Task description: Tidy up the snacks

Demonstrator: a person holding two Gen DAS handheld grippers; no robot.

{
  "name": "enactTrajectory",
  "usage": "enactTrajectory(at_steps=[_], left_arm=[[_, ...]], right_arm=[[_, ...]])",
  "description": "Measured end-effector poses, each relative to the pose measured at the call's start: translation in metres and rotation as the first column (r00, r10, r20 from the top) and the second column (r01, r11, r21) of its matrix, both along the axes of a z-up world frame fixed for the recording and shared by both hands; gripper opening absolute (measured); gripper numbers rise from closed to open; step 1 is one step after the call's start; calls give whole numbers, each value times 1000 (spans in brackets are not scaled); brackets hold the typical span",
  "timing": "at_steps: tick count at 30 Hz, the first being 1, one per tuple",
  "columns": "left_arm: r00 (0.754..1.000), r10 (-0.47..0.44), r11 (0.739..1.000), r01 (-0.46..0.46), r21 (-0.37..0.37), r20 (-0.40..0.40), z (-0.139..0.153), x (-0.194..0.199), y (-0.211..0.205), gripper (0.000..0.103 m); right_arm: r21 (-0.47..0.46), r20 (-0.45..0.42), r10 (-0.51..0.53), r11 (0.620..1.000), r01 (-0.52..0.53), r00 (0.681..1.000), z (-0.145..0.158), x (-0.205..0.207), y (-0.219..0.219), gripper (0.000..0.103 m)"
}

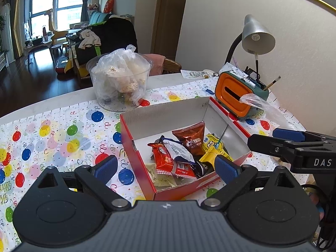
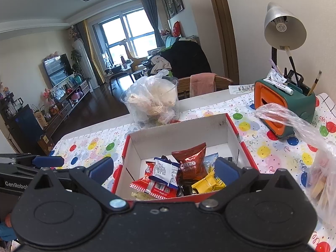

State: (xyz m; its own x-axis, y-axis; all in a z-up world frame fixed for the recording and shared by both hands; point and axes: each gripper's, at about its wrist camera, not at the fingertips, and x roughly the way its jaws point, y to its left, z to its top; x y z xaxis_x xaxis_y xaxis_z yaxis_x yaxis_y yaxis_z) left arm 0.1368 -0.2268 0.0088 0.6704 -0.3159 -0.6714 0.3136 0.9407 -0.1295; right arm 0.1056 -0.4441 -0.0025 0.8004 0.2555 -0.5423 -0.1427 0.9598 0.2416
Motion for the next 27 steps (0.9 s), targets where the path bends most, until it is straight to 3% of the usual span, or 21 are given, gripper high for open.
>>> enactTrajectory(at_steps=[27], left_arm=[[999, 30, 1000, -29, 3, -37, -8, 0, -7, 99]], right_arm=[[-4, -33, 24, 1000, -24, 999, -9, 3, -5, 103]])
